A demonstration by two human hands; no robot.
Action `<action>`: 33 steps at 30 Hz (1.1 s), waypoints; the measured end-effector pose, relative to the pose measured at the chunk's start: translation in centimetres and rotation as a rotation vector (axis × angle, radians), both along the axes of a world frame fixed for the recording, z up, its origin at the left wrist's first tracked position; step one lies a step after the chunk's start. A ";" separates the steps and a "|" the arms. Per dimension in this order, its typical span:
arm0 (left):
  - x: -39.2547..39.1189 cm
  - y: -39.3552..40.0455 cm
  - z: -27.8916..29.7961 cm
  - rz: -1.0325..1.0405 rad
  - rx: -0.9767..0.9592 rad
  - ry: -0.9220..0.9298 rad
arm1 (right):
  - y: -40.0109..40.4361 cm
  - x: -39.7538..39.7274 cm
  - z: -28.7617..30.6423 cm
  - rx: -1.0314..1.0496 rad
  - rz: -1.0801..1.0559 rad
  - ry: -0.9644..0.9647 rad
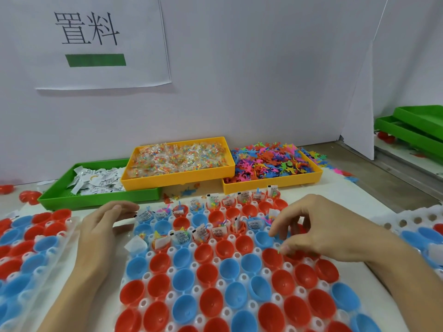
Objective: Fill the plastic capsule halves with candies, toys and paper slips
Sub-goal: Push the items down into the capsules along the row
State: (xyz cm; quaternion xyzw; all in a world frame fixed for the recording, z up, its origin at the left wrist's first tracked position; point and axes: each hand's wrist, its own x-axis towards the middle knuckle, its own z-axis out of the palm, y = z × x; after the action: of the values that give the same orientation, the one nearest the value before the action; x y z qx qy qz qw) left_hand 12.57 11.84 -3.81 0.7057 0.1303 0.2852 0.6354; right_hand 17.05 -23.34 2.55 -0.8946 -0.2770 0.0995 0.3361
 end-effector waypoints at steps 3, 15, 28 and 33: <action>-0.1 -0.2 0.1 -0.005 -0.014 0.010 | -0.4 0.4 -0.2 0.035 -0.008 -0.044; -0.3 0.4 -0.2 -0.053 0.077 0.072 | -0.8 3.0 -3.3 0.135 -0.439 0.051; -0.4 0.5 0.3 -0.058 0.105 0.078 | -2.1 3.6 -3.3 0.129 -0.539 0.049; -0.6 -0.7 2.6 0.023 0.434 0.130 | -2.3 3.8 -3.6 0.140 -0.543 0.052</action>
State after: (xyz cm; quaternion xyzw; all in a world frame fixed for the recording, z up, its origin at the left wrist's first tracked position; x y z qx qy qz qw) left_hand 12.00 11.13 -1.19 0.8412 0.1145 0.2679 0.4555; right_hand 20.83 -25.61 -1.01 -0.9078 -0.0247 0.0094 0.4186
